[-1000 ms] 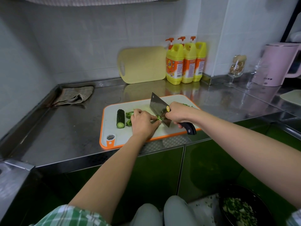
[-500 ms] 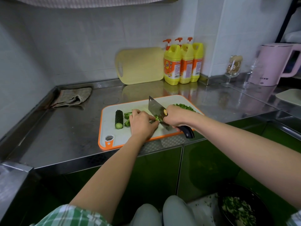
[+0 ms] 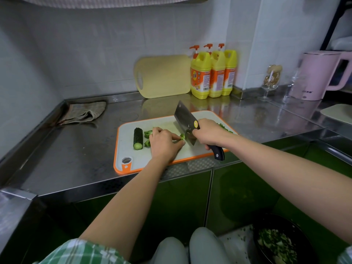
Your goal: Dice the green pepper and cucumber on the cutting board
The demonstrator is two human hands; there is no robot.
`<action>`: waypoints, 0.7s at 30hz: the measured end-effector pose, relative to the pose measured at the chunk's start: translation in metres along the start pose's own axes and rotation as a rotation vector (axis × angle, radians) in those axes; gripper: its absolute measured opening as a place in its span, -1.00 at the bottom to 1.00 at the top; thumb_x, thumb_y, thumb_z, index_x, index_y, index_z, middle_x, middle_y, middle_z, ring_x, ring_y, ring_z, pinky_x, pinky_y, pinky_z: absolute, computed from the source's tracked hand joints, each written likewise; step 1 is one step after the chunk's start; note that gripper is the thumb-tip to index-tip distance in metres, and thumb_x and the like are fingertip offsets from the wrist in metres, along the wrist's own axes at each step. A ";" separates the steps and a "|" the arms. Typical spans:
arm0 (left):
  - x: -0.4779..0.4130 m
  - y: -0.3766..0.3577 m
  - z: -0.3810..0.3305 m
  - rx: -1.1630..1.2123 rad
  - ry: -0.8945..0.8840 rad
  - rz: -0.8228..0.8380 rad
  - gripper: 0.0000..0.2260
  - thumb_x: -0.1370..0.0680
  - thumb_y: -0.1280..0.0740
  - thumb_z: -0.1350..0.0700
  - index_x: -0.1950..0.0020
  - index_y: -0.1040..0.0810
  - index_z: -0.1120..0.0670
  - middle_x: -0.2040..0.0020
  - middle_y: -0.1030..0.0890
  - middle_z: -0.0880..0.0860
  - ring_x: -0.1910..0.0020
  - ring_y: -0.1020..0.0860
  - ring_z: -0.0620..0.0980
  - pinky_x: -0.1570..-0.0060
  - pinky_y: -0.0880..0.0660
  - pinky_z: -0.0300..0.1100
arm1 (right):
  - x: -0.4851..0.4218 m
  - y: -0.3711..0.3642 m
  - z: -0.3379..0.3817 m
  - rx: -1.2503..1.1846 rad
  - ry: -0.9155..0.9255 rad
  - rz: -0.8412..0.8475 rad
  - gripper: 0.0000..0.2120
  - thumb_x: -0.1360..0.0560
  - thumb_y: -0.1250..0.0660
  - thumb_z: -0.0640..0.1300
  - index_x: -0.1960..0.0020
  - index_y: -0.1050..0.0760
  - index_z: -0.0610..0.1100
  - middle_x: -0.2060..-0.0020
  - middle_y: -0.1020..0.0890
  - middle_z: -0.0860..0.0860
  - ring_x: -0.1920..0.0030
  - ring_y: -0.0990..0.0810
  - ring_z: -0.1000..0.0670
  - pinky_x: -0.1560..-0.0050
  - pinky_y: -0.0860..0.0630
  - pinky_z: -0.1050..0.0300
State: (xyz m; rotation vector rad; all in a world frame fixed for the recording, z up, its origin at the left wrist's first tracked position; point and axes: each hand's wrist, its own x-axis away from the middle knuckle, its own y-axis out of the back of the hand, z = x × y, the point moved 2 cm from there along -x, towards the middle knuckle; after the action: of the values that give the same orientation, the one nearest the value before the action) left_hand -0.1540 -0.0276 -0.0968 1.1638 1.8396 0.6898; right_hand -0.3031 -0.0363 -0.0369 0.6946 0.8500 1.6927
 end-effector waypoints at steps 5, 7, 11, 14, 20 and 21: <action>0.001 0.000 -0.001 0.004 -0.003 -0.004 -0.79 -0.46 -0.45 -0.11 -0.02 -0.71 -0.06 -0.09 -0.63 0.04 -0.28 -0.30 0.10 -0.17 -0.24 -0.05 | 0.007 -0.004 0.005 0.109 0.011 0.059 -0.89 -0.55 -0.11 -0.26 0.15 -0.34 -0.22 0.42 -0.50 -0.14 0.61 -0.49 -0.01 0.56 -0.37 0.28; 0.001 0.000 -0.001 0.005 -0.008 -0.004 -0.79 -0.46 -0.45 -0.11 -0.02 -0.71 -0.05 -0.08 -0.63 0.04 -0.28 -0.30 0.11 -0.16 -0.24 -0.06 | 0.009 -0.005 0.004 0.126 0.015 0.062 -0.84 -0.54 -0.11 -0.27 0.21 -0.34 -0.22 0.47 -0.49 -0.14 0.64 -0.48 0.00 0.56 -0.37 0.27; 0.000 -0.002 0.000 0.001 -0.013 0.002 -0.80 -0.46 -0.45 -0.11 -0.02 -0.70 -0.07 -0.07 -0.63 0.05 -0.27 -0.30 0.11 -0.16 -0.23 -0.06 | 0.011 -0.003 0.004 0.122 0.016 0.077 -0.81 -0.54 -0.11 -0.29 0.25 -0.32 -0.21 0.52 -0.47 -0.14 0.67 -0.45 0.00 0.52 -0.38 0.26; -0.001 -0.002 0.001 -0.002 -0.011 0.006 -0.80 -0.46 -0.44 -0.11 -0.01 -0.70 -0.08 -0.08 -0.63 0.05 -0.27 -0.30 0.10 -0.16 -0.23 -0.06 | 0.007 -0.007 0.010 0.166 -0.018 0.099 -0.82 -0.52 -0.13 -0.33 0.26 -0.35 -0.25 0.52 -0.50 -0.17 0.65 -0.46 -0.03 0.55 -0.36 0.29; -0.001 -0.002 0.001 -0.021 -0.033 0.006 -0.80 -0.47 -0.43 -0.12 -0.03 -0.70 -0.09 -0.06 -0.64 0.02 -0.23 -0.31 0.10 -0.13 -0.25 -0.05 | -0.008 -0.015 0.012 0.115 -0.048 0.092 -0.89 -0.54 -0.13 -0.32 0.13 -0.38 -0.31 0.40 -0.49 -0.21 0.57 -0.47 -0.09 0.57 -0.40 0.23; -0.001 -0.002 0.001 -0.025 -0.032 0.003 -0.80 -0.47 -0.42 -0.12 -0.02 -0.70 -0.09 -0.05 -0.63 0.02 -0.23 -0.31 0.10 -0.14 -0.25 -0.05 | -0.010 -0.017 0.009 0.098 -0.050 0.075 -0.91 -0.54 -0.12 -0.32 0.08 -0.38 -0.31 0.38 -0.50 -0.20 0.56 -0.48 -0.10 0.55 -0.42 0.21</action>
State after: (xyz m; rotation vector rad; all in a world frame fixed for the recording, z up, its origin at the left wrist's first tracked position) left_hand -0.1541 -0.0292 -0.0981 1.1551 1.7981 0.6901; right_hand -0.2839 -0.0409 -0.0457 0.8410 0.8865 1.7015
